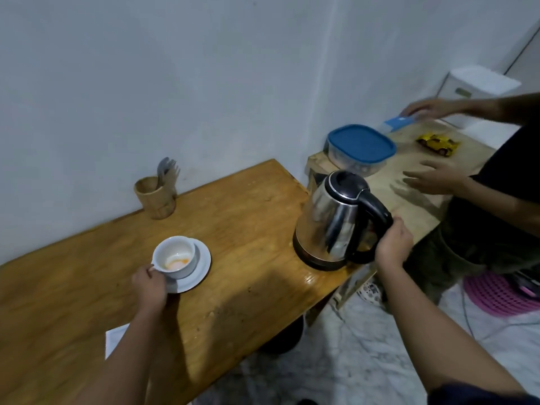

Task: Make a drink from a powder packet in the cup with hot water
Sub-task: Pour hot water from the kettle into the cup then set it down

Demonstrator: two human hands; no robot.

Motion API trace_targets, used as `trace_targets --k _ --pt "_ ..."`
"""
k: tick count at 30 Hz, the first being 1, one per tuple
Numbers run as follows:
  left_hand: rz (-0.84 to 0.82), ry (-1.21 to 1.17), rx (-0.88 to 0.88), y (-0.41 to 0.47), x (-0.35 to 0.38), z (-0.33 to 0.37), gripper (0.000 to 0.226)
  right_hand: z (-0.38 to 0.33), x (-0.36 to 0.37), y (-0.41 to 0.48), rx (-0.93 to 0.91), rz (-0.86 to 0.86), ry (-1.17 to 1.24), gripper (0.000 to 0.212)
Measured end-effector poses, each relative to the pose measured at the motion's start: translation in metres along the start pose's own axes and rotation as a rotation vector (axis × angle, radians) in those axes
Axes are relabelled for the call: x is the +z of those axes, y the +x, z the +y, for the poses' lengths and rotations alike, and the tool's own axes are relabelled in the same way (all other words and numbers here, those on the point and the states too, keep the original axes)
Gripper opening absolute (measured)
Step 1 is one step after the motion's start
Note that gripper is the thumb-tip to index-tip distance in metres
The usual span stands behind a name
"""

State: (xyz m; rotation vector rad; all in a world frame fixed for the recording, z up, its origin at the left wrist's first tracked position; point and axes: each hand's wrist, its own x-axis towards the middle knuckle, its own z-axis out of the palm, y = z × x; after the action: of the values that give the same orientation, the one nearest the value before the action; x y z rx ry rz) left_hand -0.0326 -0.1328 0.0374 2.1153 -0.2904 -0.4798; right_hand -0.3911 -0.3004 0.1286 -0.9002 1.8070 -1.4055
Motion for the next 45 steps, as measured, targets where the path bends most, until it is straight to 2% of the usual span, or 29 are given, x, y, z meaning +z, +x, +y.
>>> trace_targets --k 4,9,18,22,26,29,33,36,41,45 --pt "-0.088 0.070 0.011 -0.004 -0.007 0.003 0.032 -0.011 0.005 0.001 0.103 0.010 -0.027 0.042" --pt "-0.137 0.104 0.042 -0.002 -0.009 0.000 0.031 -0.026 0.012 -0.006 0.242 0.109 0.023 0.040" --pt "-0.176 0.065 -0.014 0.001 -0.013 -0.002 0.030 -0.054 0.030 -0.019 0.177 0.134 -0.053 0.034" --pt "-0.217 0.037 -0.024 -0.001 -0.017 0.000 0.028 -0.067 0.041 -0.029 0.053 0.085 -0.094 0.031" --pt "-0.237 0.027 -0.002 0.001 -0.022 -0.002 0.026 -0.079 0.060 -0.040 -0.067 0.004 -0.158 0.048" --pt "-0.252 0.031 0.002 0.005 -0.023 -0.002 0.025 -0.089 0.078 -0.051 -0.189 -0.128 -0.211 0.050" --pt "-0.274 -0.026 -0.015 0.007 -0.024 -0.001 0.013 -0.098 0.108 -0.070 -0.357 -0.349 -0.303 0.036" --pt "-0.296 -0.028 0.013 0.012 -0.026 -0.002 0.007 -0.101 0.134 -0.086 -0.454 -0.473 -0.401 0.045" --pt "-0.303 -0.036 -0.019 0.014 -0.028 -0.001 0.007 -0.106 0.170 -0.115 -0.686 -0.666 -0.511 0.045" --pt "-0.308 -0.057 -0.045 0.014 -0.026 0.000 0.009 -0.107 0.191 -0.128 -0.871 -0.753 -0.613 0.044"
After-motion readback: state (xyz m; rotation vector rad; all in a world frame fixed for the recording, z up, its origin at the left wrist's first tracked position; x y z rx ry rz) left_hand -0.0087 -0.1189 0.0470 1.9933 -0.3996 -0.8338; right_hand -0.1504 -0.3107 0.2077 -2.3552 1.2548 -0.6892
